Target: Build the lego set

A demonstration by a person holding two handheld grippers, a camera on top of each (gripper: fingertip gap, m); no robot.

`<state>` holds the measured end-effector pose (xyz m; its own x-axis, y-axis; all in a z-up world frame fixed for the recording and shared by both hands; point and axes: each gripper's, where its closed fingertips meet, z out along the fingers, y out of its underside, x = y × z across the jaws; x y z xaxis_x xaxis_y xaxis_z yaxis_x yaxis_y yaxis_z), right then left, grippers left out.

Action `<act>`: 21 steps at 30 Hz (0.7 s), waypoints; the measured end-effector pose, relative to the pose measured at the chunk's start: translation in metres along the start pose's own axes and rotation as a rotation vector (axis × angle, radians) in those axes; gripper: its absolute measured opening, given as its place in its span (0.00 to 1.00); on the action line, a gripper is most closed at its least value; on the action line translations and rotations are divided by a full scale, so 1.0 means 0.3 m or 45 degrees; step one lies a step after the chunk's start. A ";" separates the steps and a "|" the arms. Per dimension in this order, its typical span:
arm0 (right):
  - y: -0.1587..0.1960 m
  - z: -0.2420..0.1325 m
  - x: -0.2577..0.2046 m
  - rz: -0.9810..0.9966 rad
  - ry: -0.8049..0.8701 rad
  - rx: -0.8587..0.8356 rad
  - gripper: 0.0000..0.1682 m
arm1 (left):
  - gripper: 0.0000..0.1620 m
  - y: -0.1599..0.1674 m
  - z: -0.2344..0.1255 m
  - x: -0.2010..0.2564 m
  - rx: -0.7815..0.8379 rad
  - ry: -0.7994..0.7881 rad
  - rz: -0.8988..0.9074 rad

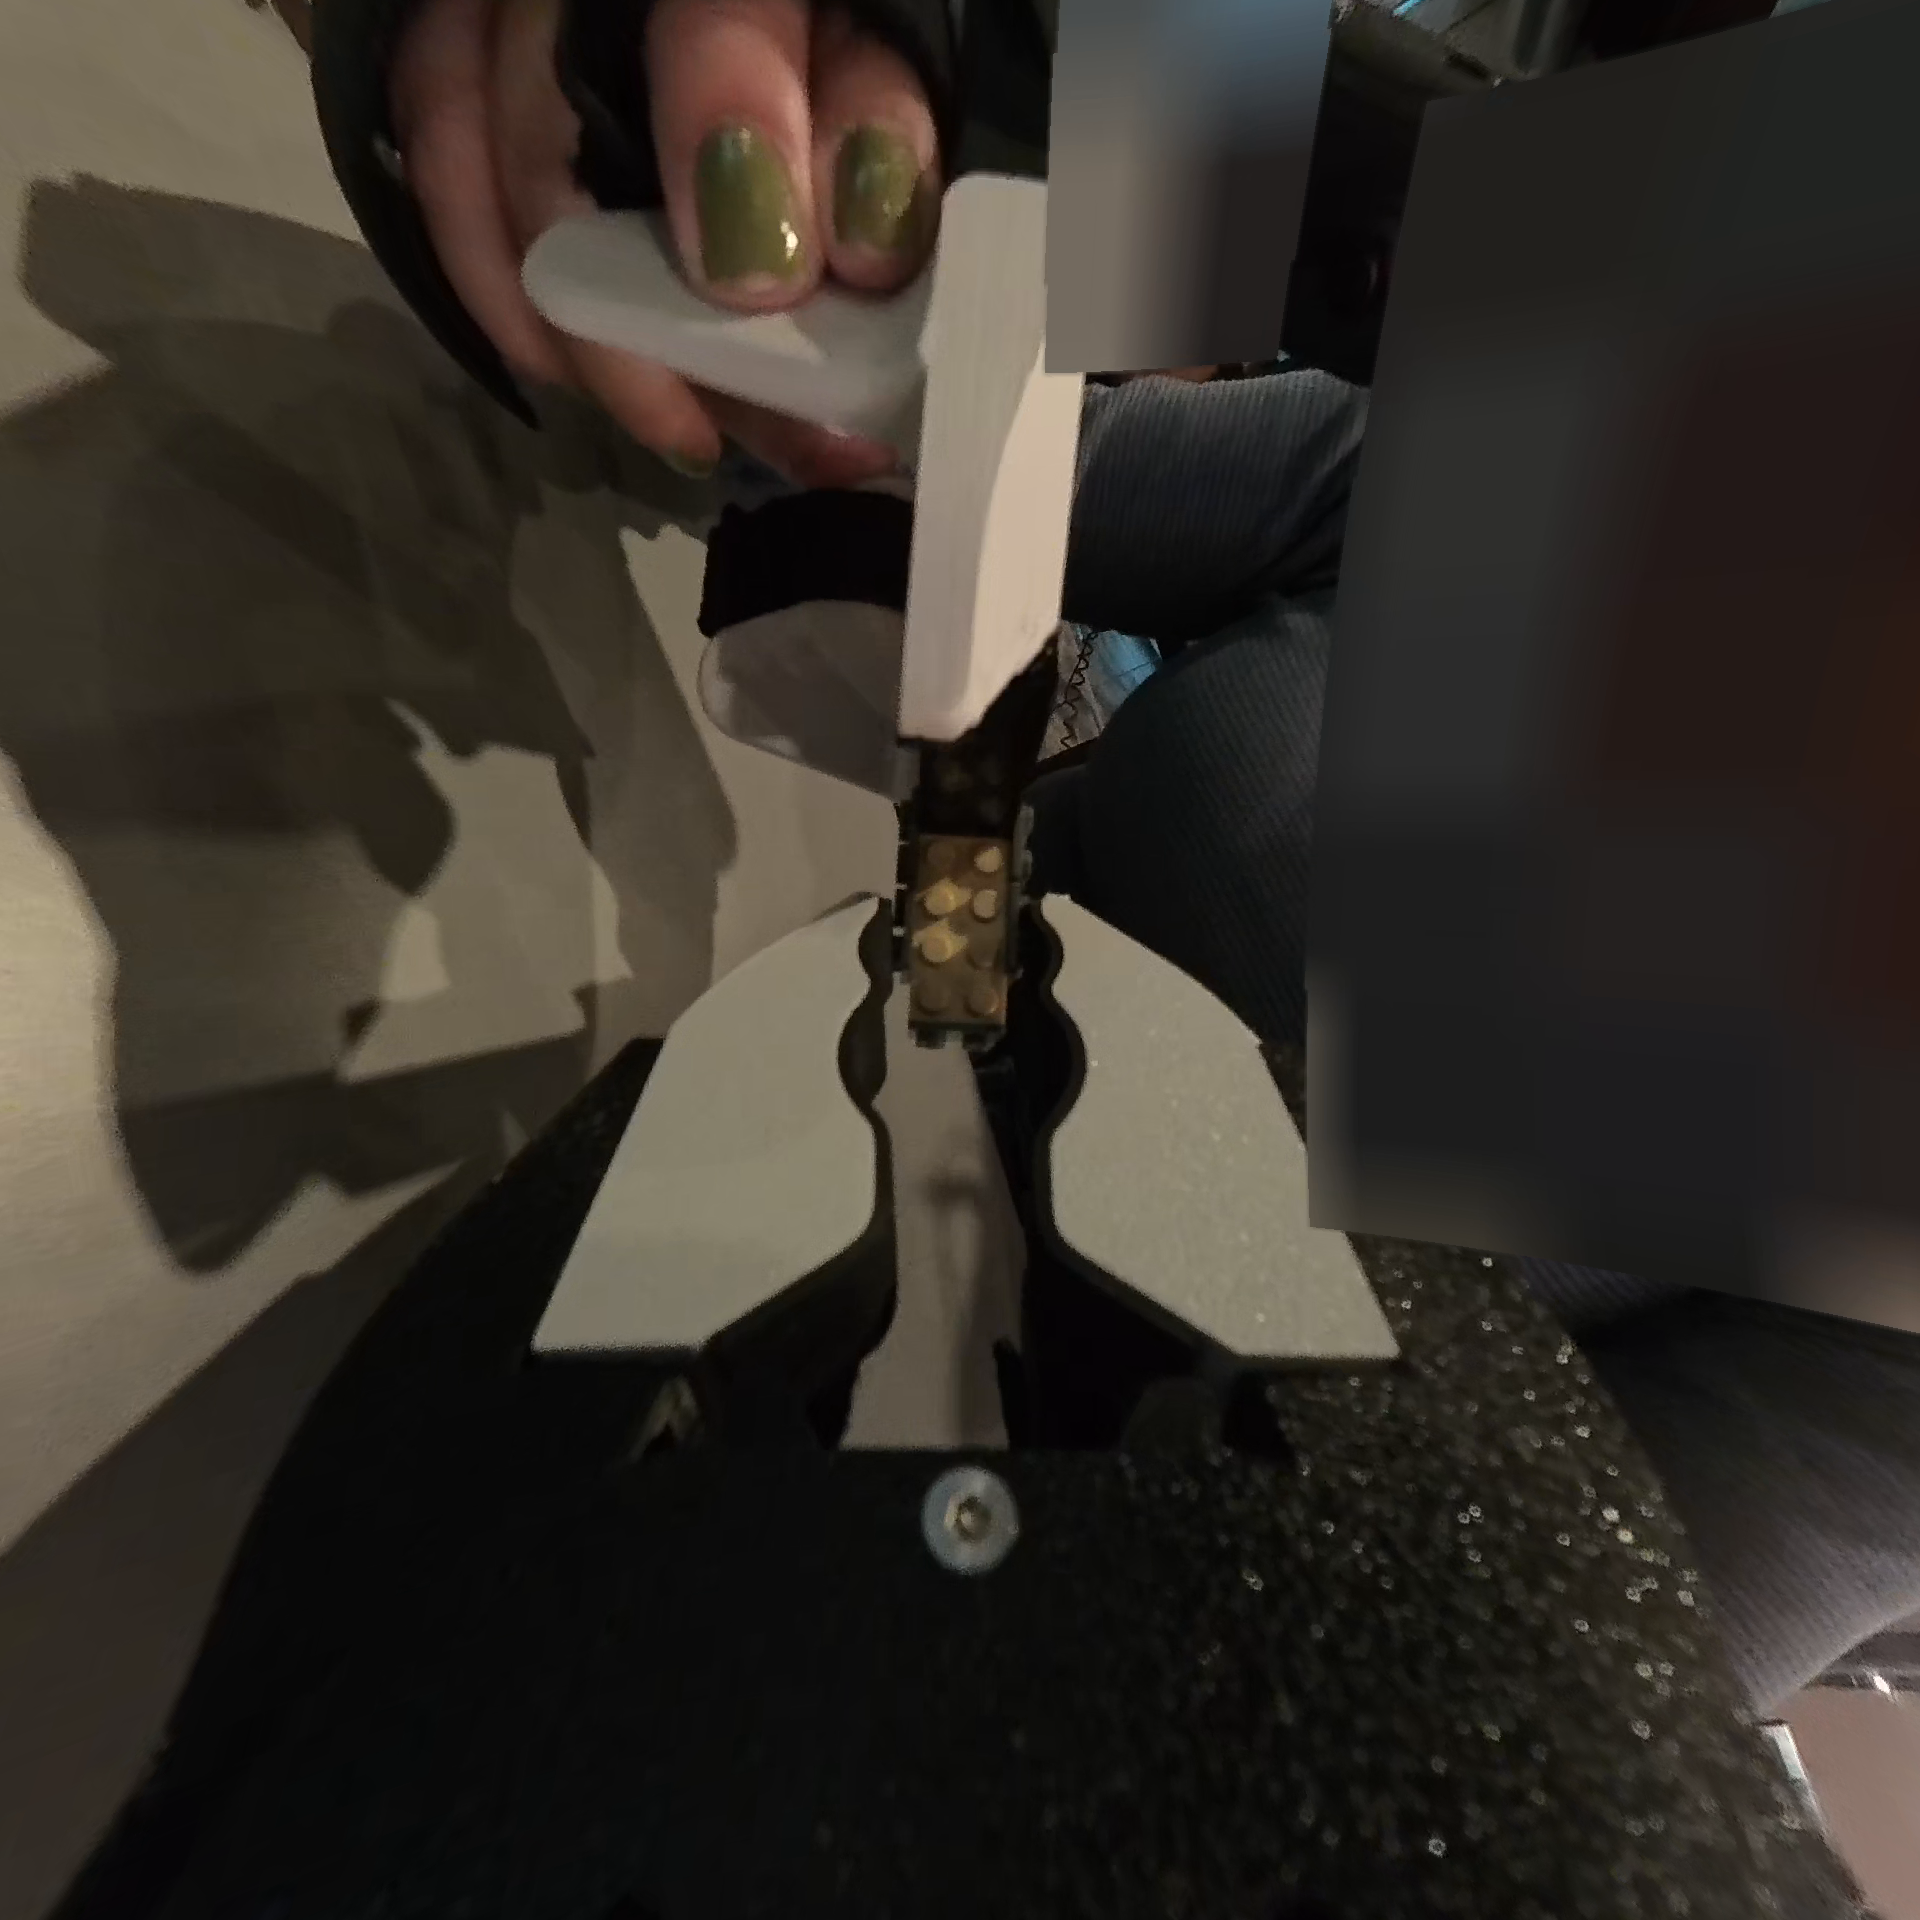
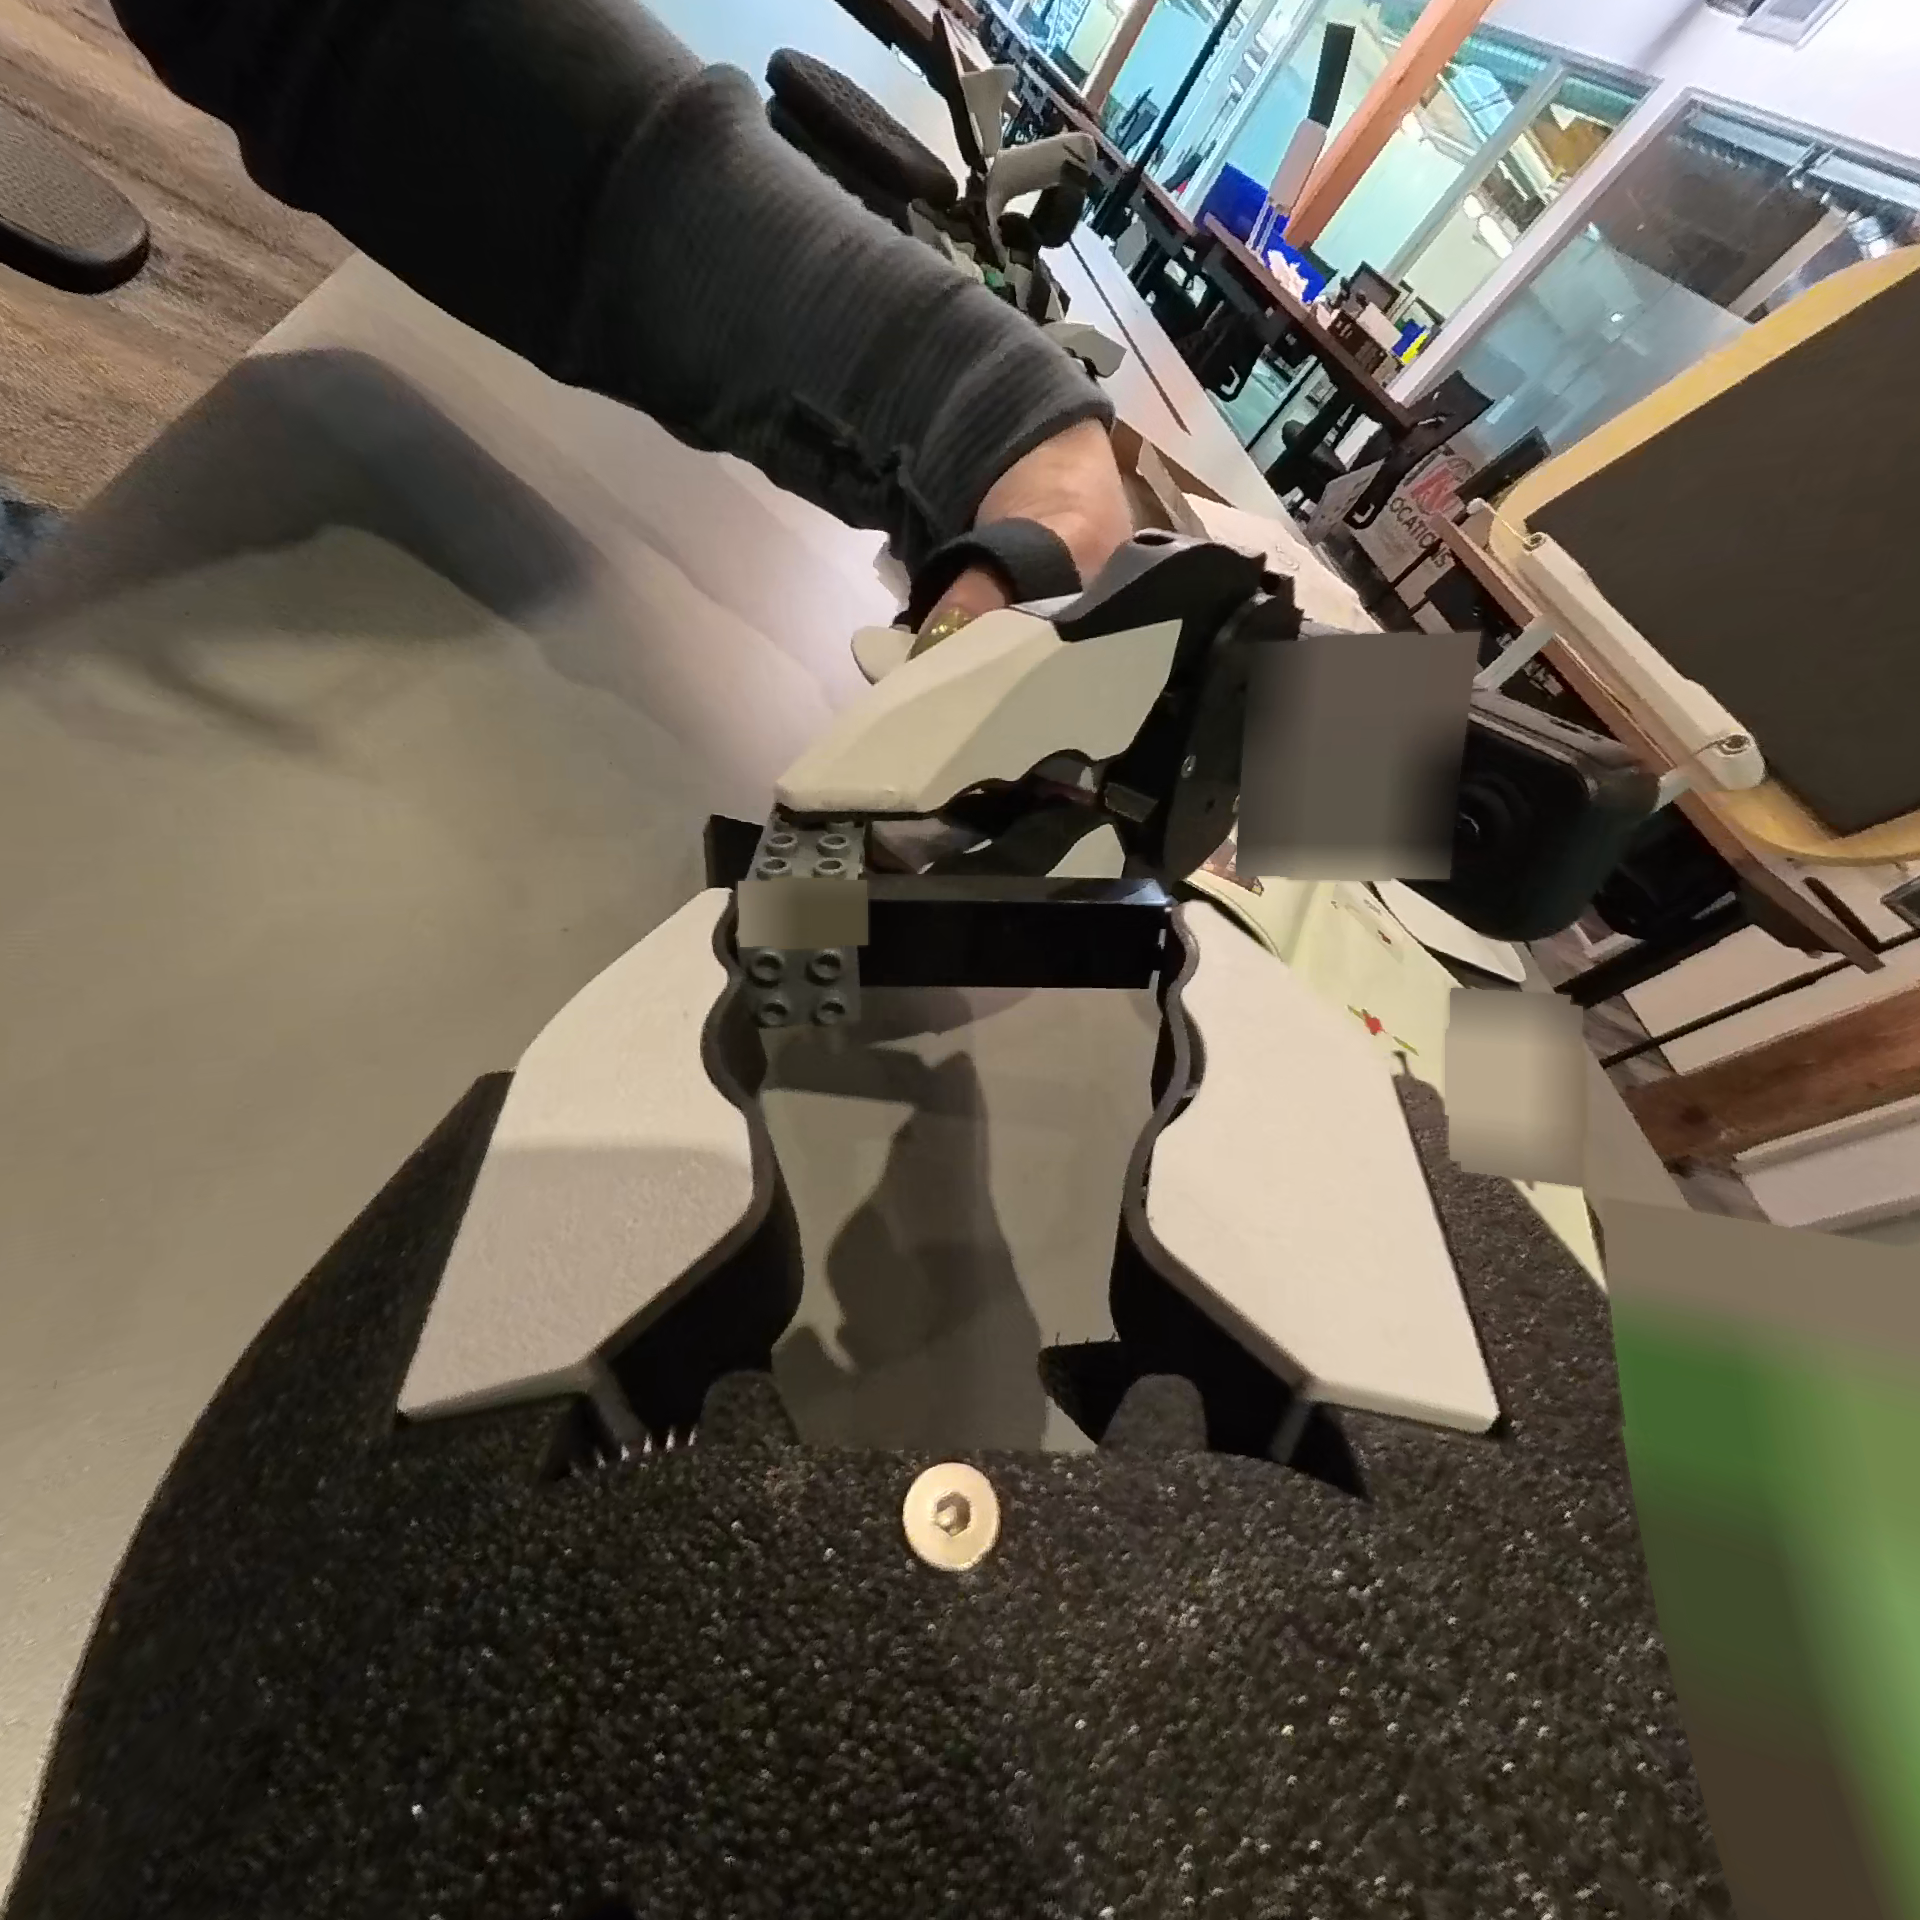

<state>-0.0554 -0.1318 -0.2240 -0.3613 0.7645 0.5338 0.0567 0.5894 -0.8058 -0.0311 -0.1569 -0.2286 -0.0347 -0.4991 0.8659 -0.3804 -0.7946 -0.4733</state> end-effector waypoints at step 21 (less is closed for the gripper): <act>-0.051 -0.035 -0.030 0.154 -0.150 0.127 0.41 | 0.15 0.030 0.002 0.022 -0.069 0.050 -0.038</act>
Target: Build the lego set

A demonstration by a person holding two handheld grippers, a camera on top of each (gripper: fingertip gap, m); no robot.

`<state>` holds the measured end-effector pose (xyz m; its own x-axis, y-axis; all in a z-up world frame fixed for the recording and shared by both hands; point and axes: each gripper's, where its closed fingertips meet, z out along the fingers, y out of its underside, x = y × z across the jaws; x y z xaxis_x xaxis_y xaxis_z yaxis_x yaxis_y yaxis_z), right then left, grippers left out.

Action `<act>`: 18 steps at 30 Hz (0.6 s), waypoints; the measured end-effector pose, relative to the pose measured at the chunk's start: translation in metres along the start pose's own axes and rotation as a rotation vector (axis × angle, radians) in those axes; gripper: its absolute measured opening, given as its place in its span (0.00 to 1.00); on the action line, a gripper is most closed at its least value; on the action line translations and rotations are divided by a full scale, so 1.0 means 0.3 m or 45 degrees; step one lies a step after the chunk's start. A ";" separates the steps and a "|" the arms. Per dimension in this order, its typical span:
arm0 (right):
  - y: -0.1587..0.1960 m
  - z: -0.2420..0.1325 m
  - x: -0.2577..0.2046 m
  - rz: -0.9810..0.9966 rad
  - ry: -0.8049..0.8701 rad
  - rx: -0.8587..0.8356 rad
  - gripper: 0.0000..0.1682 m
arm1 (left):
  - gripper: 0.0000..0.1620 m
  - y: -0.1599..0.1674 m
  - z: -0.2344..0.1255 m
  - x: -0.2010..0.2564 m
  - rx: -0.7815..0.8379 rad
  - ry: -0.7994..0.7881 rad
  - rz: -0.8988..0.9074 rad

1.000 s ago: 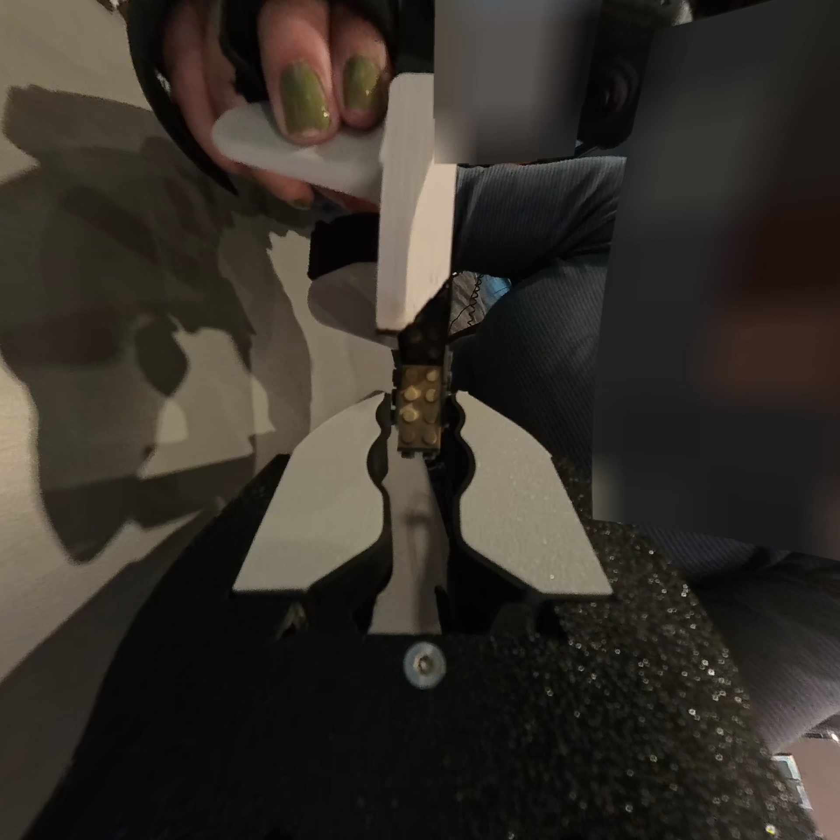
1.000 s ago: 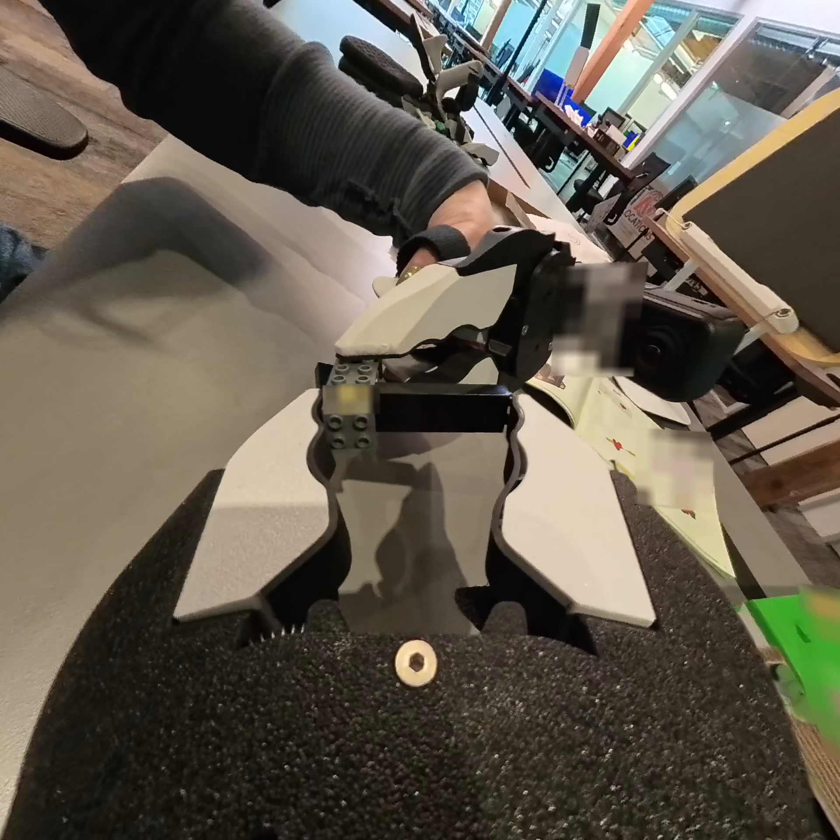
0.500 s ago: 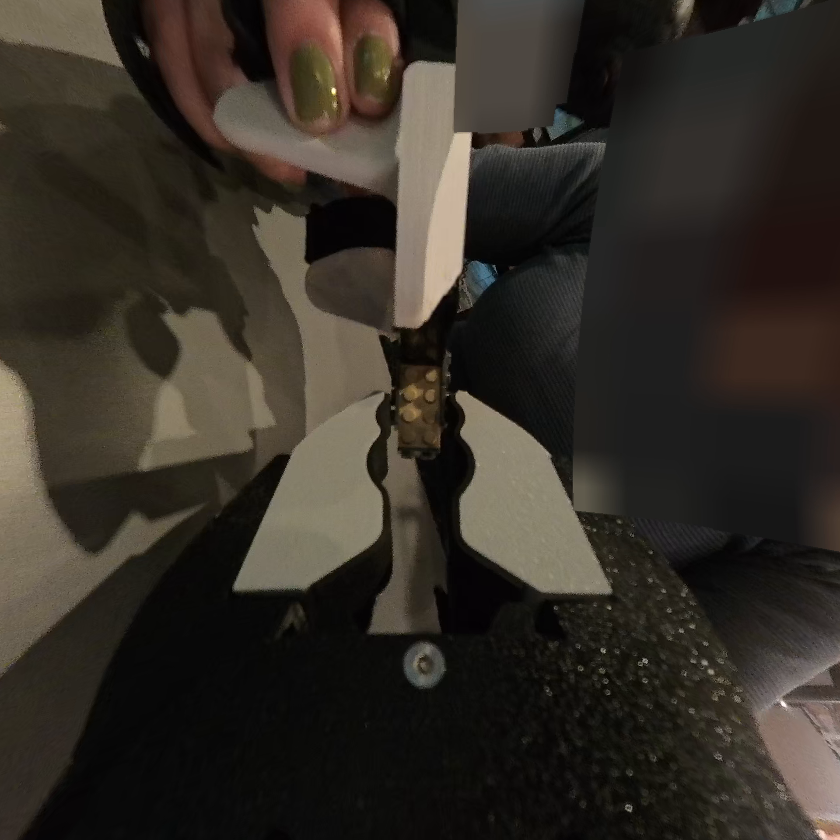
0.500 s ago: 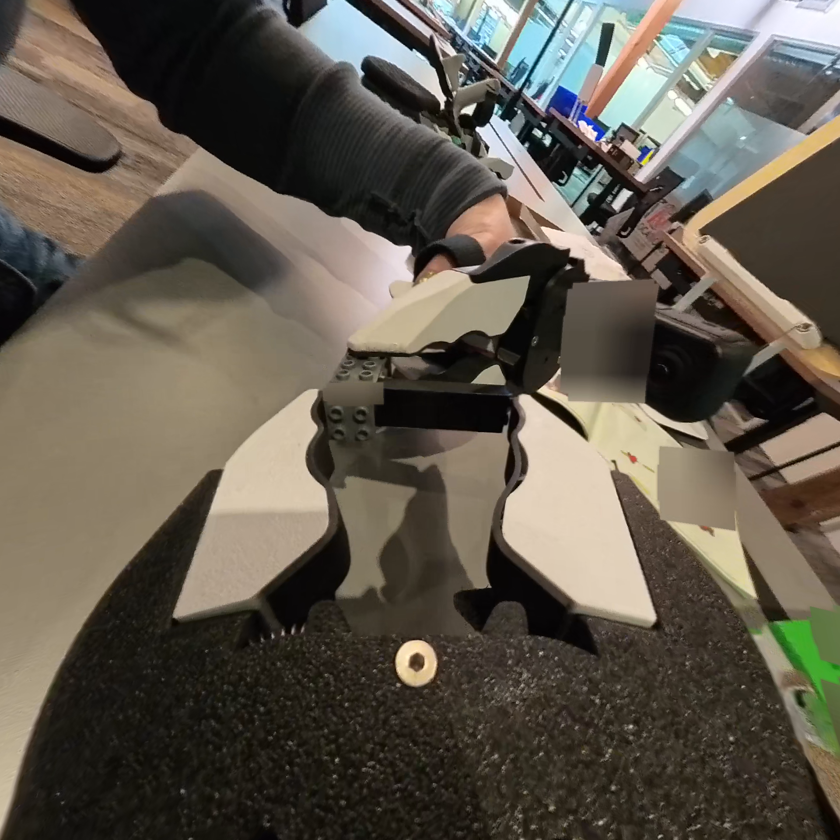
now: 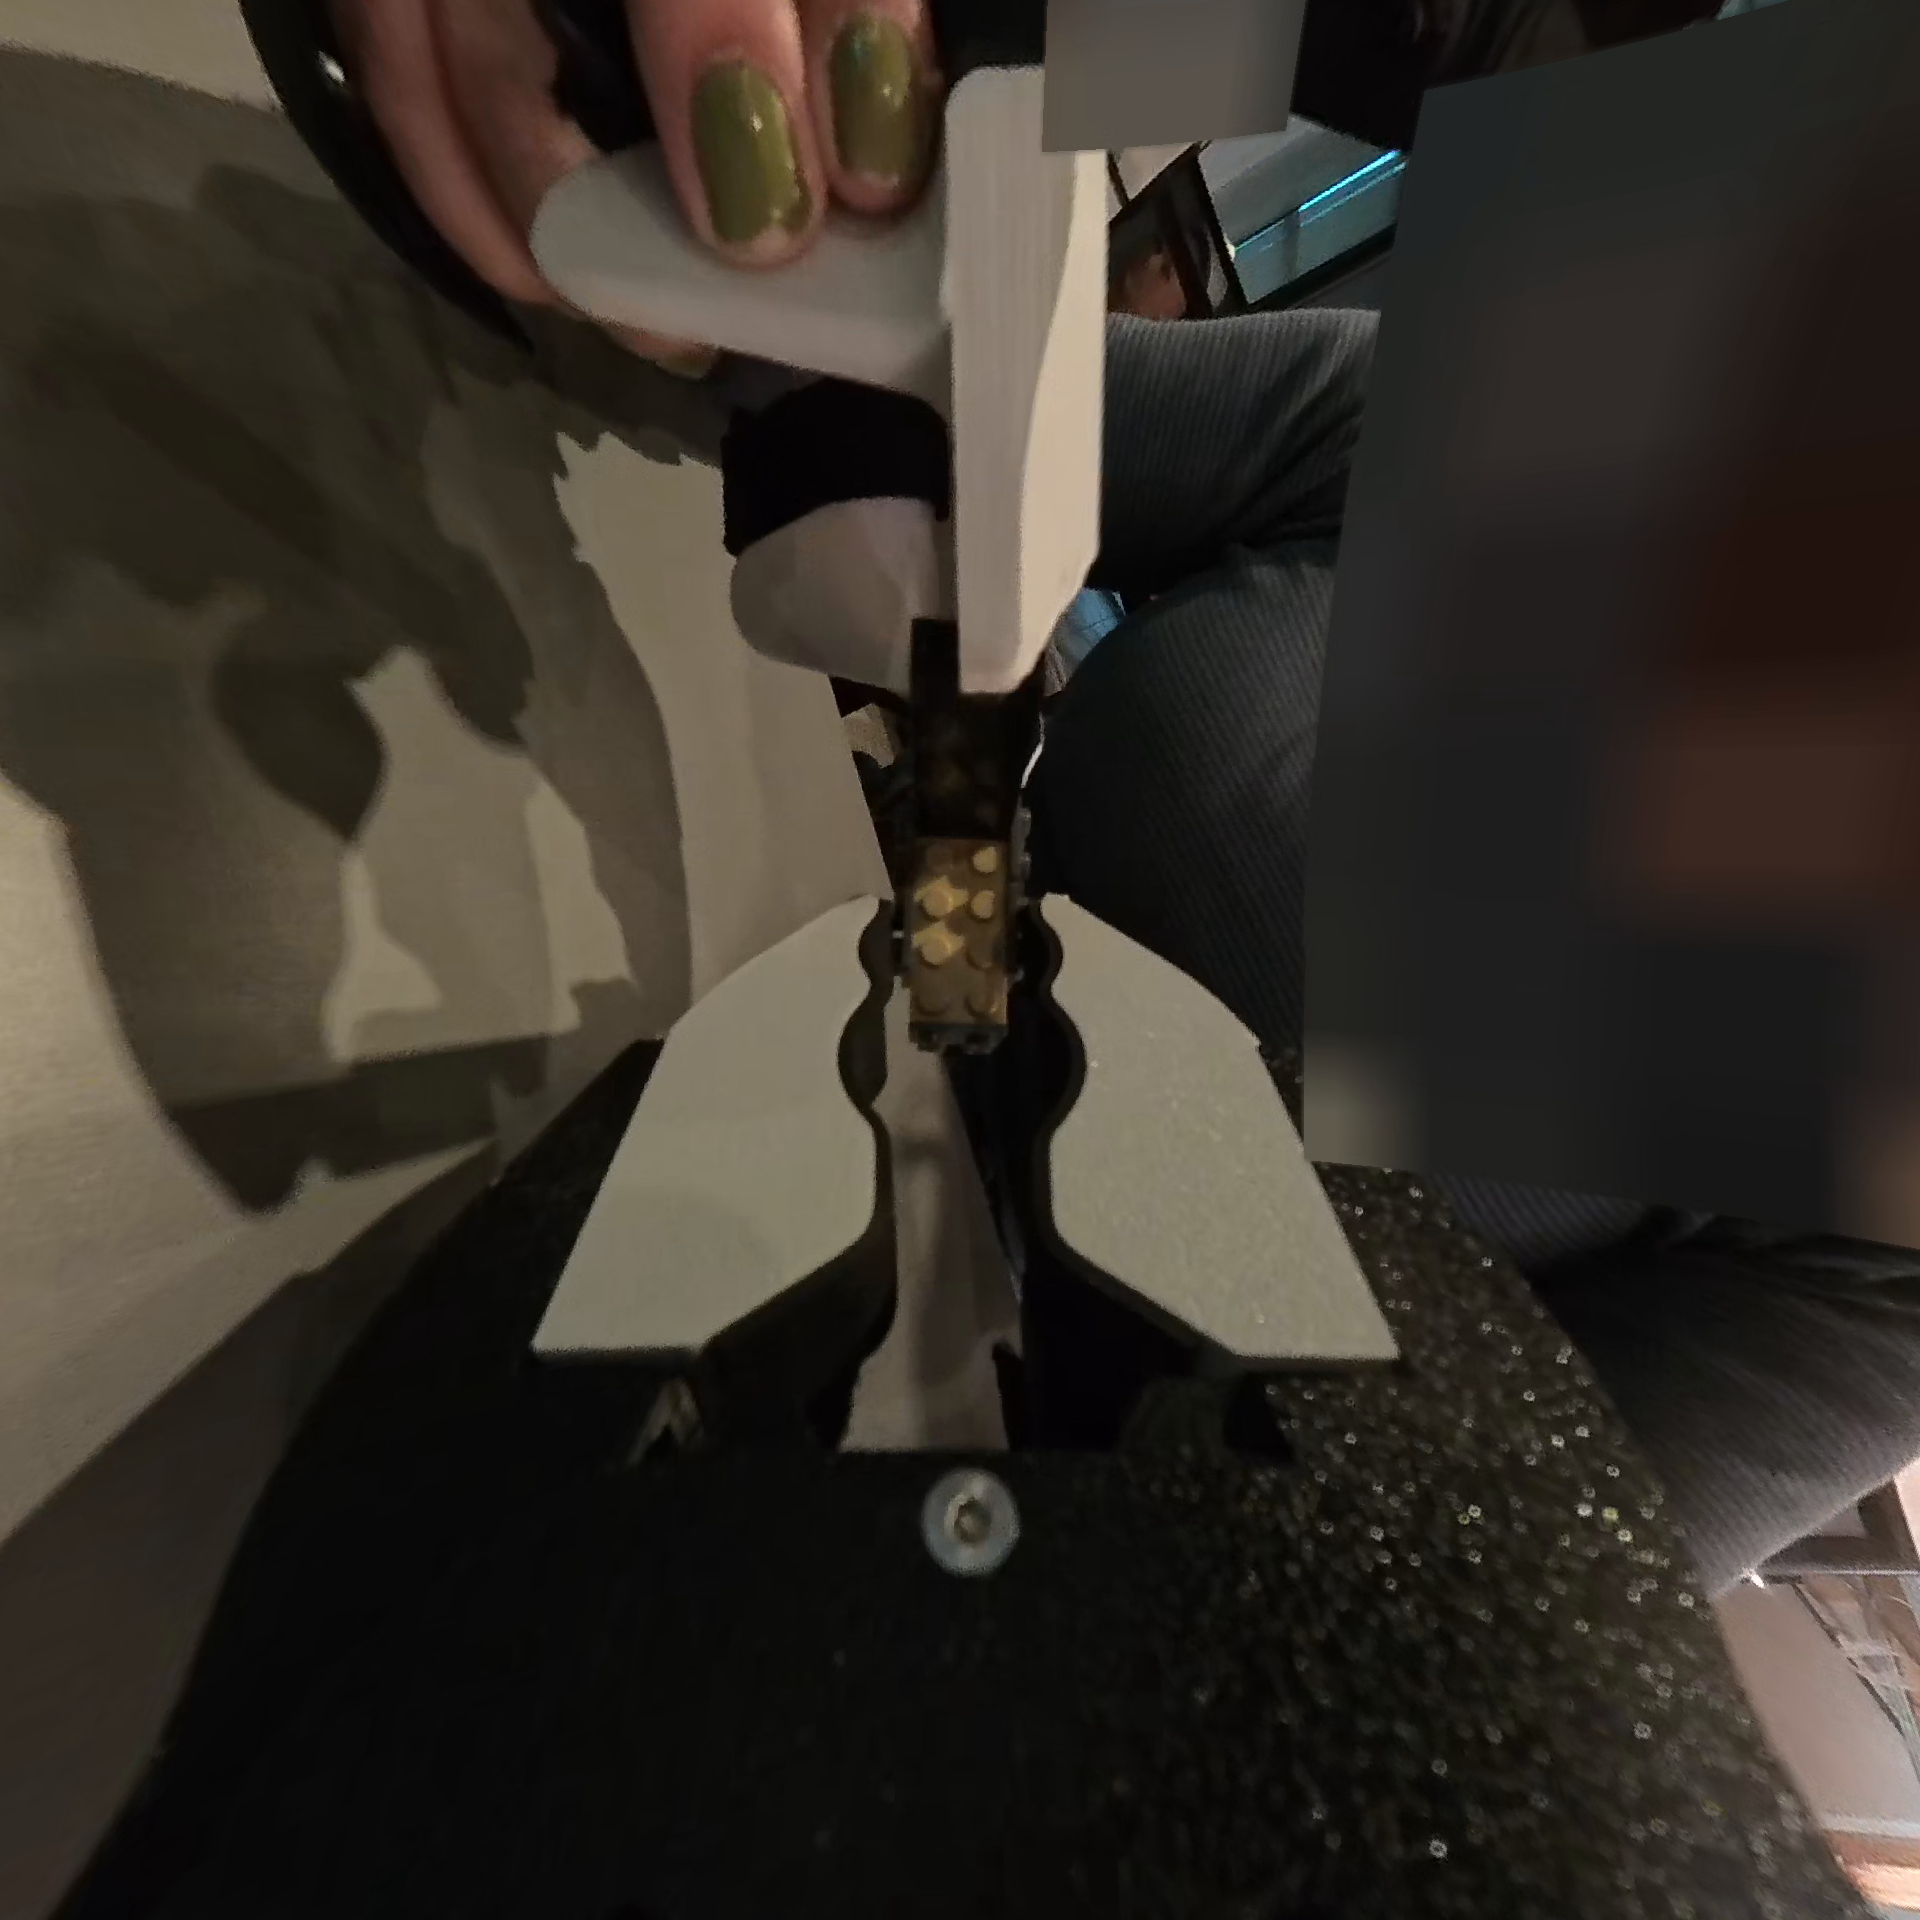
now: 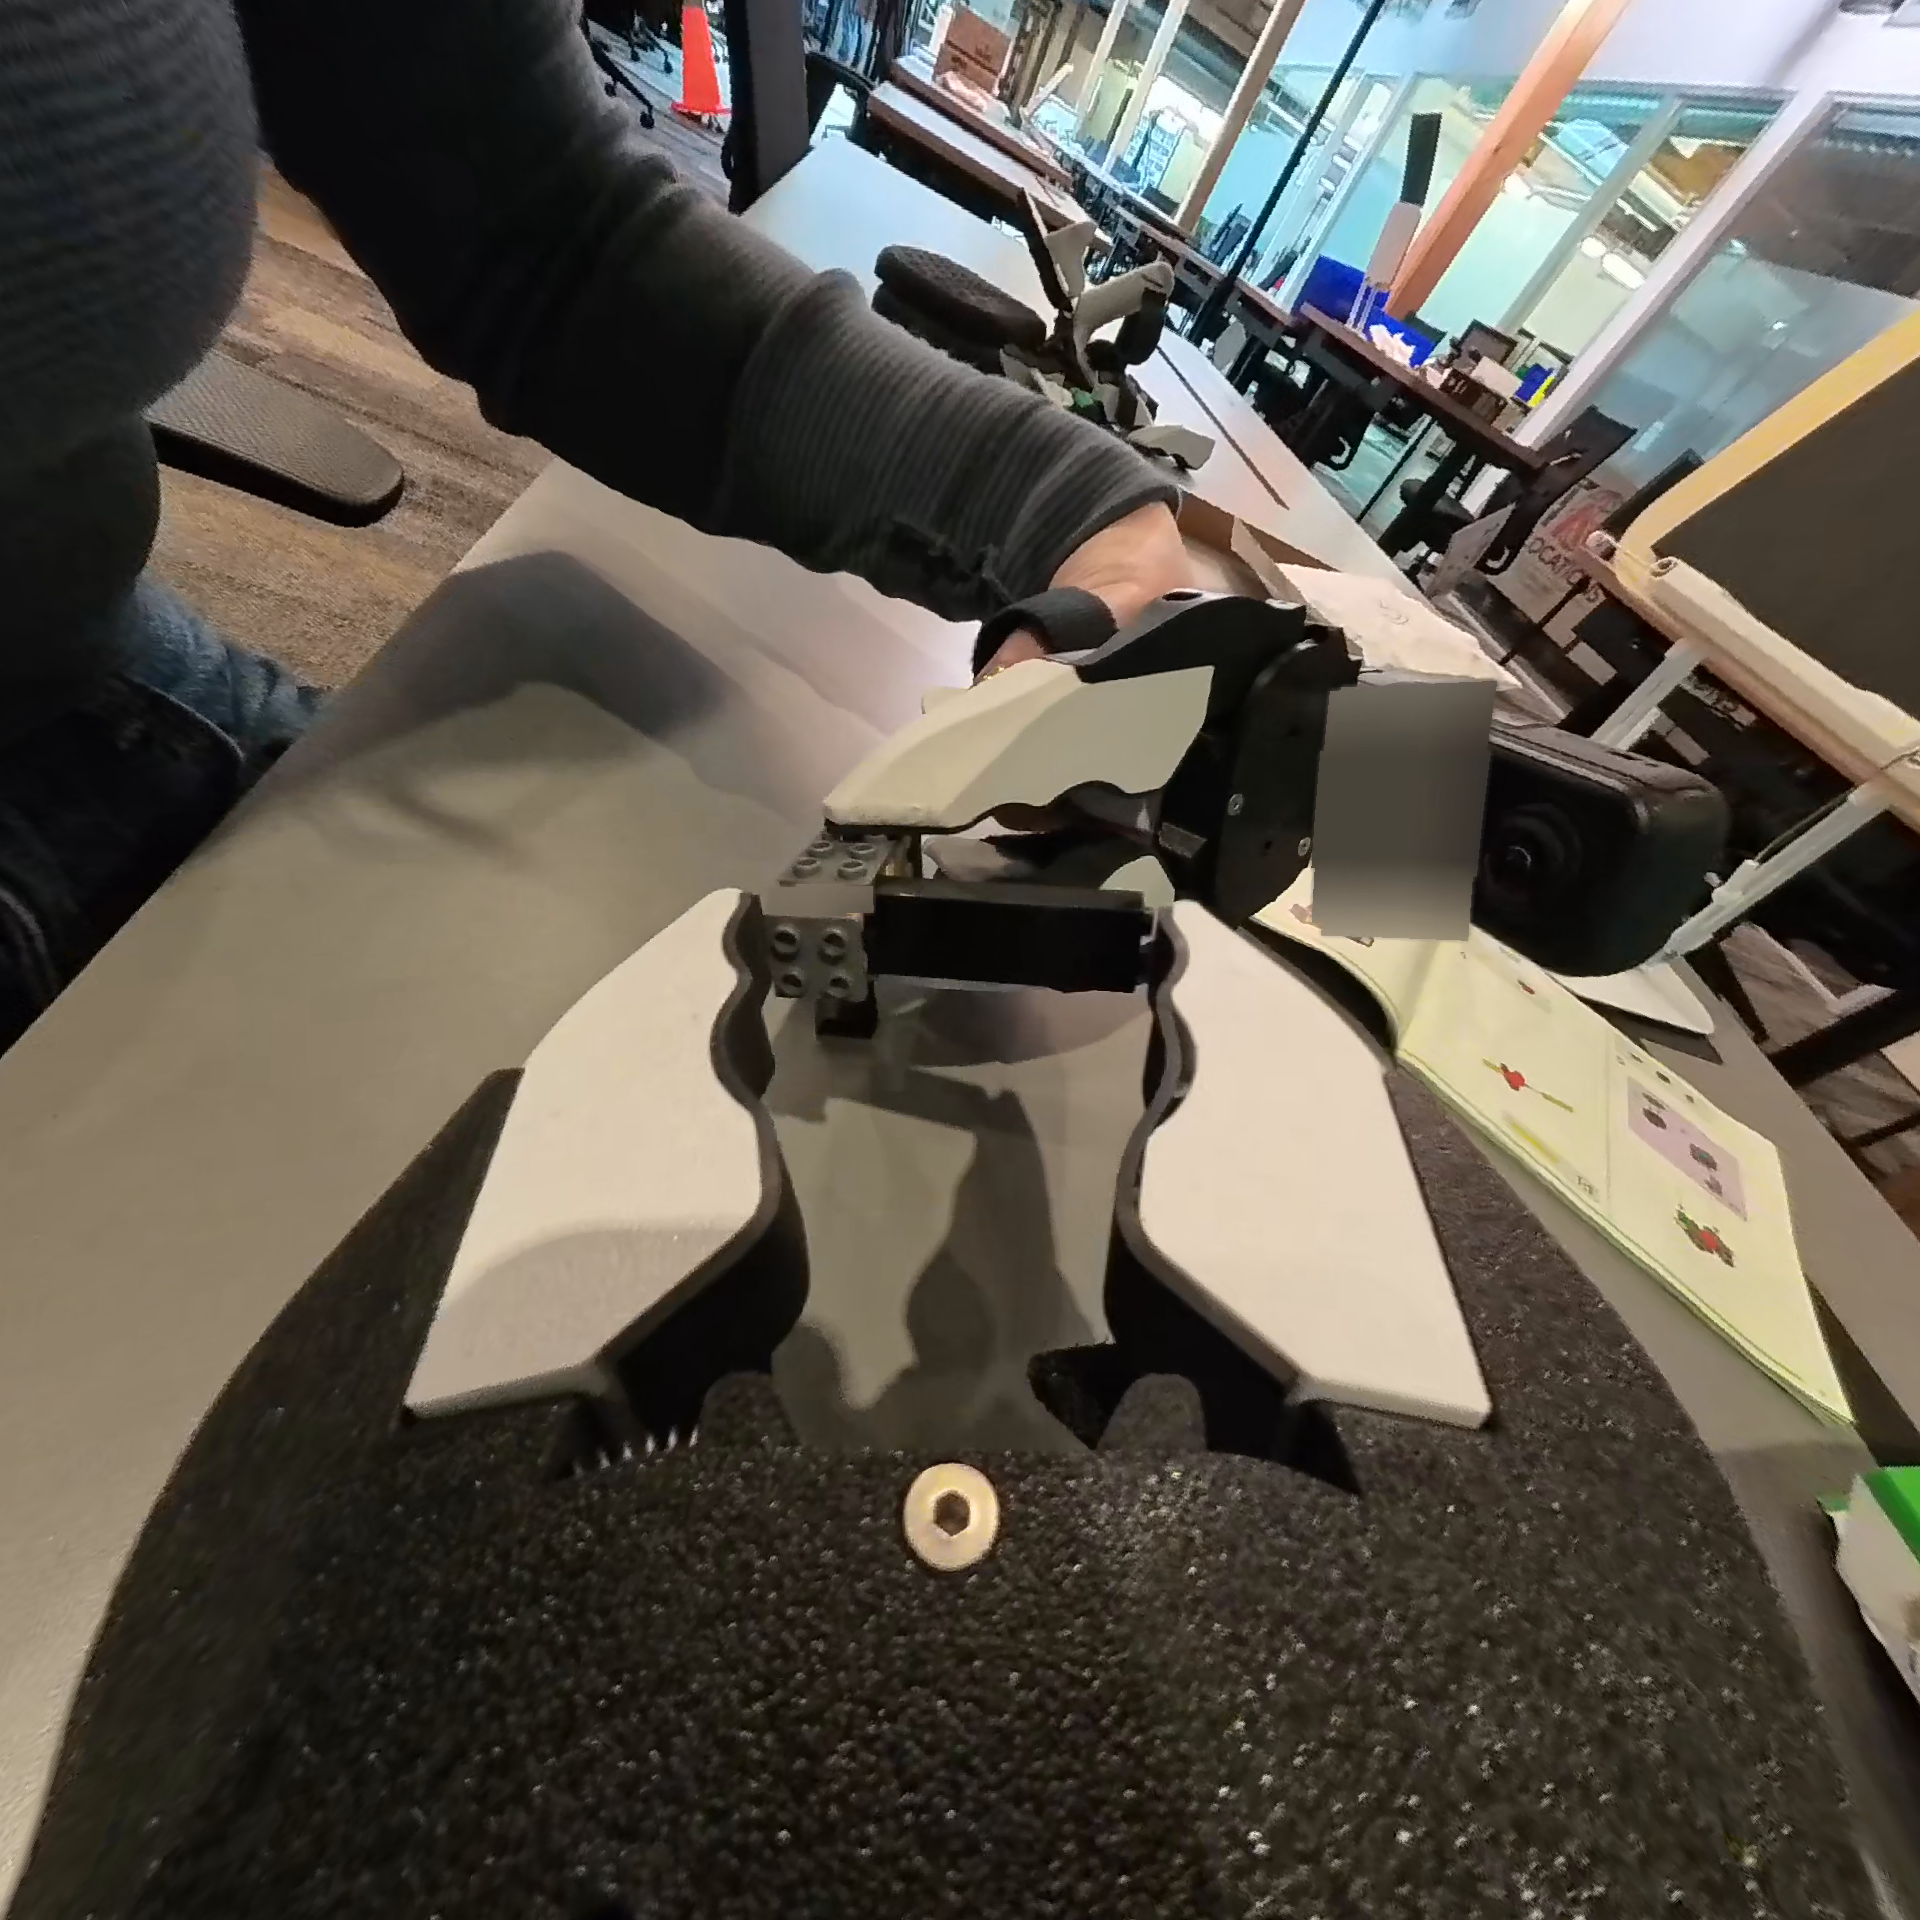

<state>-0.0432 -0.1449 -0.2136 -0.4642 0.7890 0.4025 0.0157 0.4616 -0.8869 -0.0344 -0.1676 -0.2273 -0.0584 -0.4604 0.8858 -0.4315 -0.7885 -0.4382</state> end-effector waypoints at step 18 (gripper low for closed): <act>-0.005 -0.013 0.025 -0.047 0.079 -0.004 0.41 | 0.23 -0.037 -0.010 0.004 0.104 0.012 -0.002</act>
<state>-0.0433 -0.1382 -0.2083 -0.4085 0.7951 0.4482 0.0026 0.4920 -0.8706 -0.0324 -0.1581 -0.2207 -0.0665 -0.4552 0.8879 -0.3569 -0.8201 -0.4472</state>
